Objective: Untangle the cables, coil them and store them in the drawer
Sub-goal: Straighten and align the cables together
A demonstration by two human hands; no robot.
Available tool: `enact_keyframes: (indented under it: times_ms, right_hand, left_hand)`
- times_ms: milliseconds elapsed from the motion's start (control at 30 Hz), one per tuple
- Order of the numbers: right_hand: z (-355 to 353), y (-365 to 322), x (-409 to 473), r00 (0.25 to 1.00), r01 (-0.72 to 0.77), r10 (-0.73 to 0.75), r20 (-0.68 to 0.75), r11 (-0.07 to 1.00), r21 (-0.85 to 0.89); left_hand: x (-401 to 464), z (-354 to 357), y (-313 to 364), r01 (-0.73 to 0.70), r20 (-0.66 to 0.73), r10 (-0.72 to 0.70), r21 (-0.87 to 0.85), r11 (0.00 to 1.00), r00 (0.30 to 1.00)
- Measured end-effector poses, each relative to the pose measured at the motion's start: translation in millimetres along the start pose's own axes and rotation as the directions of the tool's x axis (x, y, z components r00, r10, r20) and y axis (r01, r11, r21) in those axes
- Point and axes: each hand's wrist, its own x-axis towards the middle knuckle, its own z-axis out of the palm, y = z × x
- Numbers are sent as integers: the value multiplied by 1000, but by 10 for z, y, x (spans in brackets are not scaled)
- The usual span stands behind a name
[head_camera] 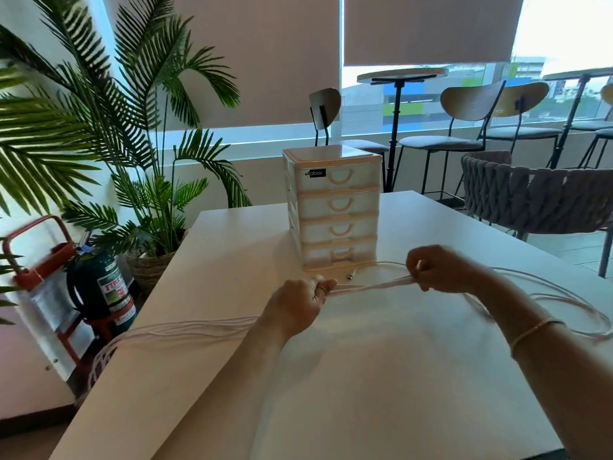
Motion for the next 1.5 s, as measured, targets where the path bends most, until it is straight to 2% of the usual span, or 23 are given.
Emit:
enact_keyframes:
  times_ms: [100,167,200,267,333,367,433,533,700,800,900,967,1033,1100,1167,1233,1267,1367,1500]
  right_hand:
    - [-92,-38,44,984,-126,79,-160,944,-305]
    - [-57,-162,59,977,-131,46,-207,898,-420]
    - [-13,-252,64,981,-83,9,-193,920,-382]
    - [121,-463,47,988,91,-114,-108,976,-200]
    - [280,-628,26,974,225,-225,2,974,-16]
    - [334,-660,25,968,246,-247,36,968,40]
    - [381,-679,30,960,268,-272,71,961,62]
    - [395,-631,81,967,246,-244,78,969,-13]
    - [332,-440,189,994,112,-103,48,958,-264]
    - [131,-161,201,994,-86,51,-100,914,-396]
    - [-131,82,173,920,-317,202,-336,886,-337]
    - [-255,120,155,863,-366,243,-442,905,-218]
    - [-292,77,114,893,-354,249,-375,903,-243]
    - [-270,-38,46,965,-234,197,-173,943,-235]
    - [-201,-263,10,999,-7,7,-50,1000,-8]
    - [-24,-536,24,980,198,-194,-37,963,185]
    - [94,-661,41,973,223,-230,-4,941,253]
    - [413,-855,71,966,159,-222,136,917,366]
    - [502,-800,50,963,82,-188,193,888,452]
  left_hand:
    - [1,24,39,-1,-33,2,31,1000,999]
    - [2,15,6,11,-57,-10,29,1000,998]
    - [-2,5,-14,17,-61,-15,29,999,998]
    - [-9,-3,-43,13,-69,-11,31,999,998]
    - [-21,0,-42,2,-77,1,37,999,997]
    - [-28,0,-34,-1,-79,5,45,999,997]
    - [-33,-6,-32,-9,-72,13,65,998,997]
    - [-29,-12,-21,-12,-47,16,82,997,999]
    - [-33,-22,-24,-32,-48,34,42,999,998]
    - [-27,-40,-69,-19,-66,18,-18,1000,998]
    - [-13,-22,-43,-37,-65,36,-26,999,997]
    - [-5,-13,-36,-44,-74,42,-24,999,996]
    - [-9,-9,-40,-25,-72,24,-19,999,997]
    - [-17,-8,-50,-5,-68,4,-17,1000,998]
    - [-17,-8,-42,-8,-75,7,-12,1000,997]
    - [-9,4,-35,-34,-97,35,6,999,995]
    - [-10,5,-27,-53,-114,54,12,999,992]
    - [-21,-11,-43,-65,-168,60,-21,998,984]
    - [-3,-21,-71,-1,-224,-15,-74,997,974]
